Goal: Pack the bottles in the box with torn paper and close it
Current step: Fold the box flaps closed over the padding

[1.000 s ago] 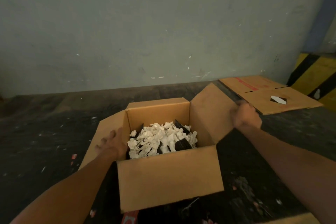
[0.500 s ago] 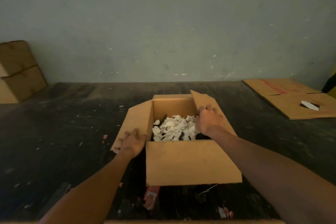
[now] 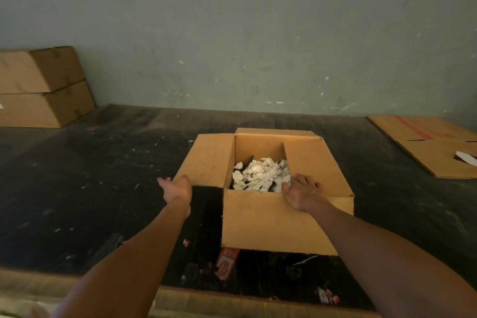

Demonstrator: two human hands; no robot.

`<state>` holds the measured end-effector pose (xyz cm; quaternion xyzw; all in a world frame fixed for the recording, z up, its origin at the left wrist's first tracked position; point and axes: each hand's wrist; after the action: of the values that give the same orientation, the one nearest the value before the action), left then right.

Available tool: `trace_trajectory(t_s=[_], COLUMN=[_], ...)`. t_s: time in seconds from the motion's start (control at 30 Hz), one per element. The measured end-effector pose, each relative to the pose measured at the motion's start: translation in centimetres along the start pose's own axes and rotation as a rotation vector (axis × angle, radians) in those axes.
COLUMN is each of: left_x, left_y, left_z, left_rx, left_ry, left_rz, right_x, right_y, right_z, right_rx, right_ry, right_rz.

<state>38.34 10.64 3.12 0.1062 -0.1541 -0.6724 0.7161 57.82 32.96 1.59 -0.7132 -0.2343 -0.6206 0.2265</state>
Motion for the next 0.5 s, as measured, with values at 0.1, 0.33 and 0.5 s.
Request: trace_trajectory(t_s=[0.1,0.33,0.5], left_x=[-0.6,-3.3,-5.9], left_y=[2.7,7.5,6.9], left_z=[2.6,3.9,0.3], left_rx=[-0.211,-0.725,-1.018], left_ry=[0.077,-0.195,-0.999], left_rz=[0.043,-0.481,-0.642], right_x=[-0.3,-0.3,1.3], right_y=[0.1,0.1,0.9], right_z=[0.0,0.3,2.7], right_rx=[0.000,0.022,0.180], right_ry=[0.000,-0.038,-0.194], right_rz=[0.018,0.038,0.101])
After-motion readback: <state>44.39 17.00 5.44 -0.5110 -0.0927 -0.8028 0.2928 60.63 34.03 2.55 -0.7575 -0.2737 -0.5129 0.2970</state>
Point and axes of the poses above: each hand's wrist, its own y-axis away from the middle knuckle, its own x-axis out of the back of the hand, z = x × y, and after that the axes turned 12 degrees about z, right-handed
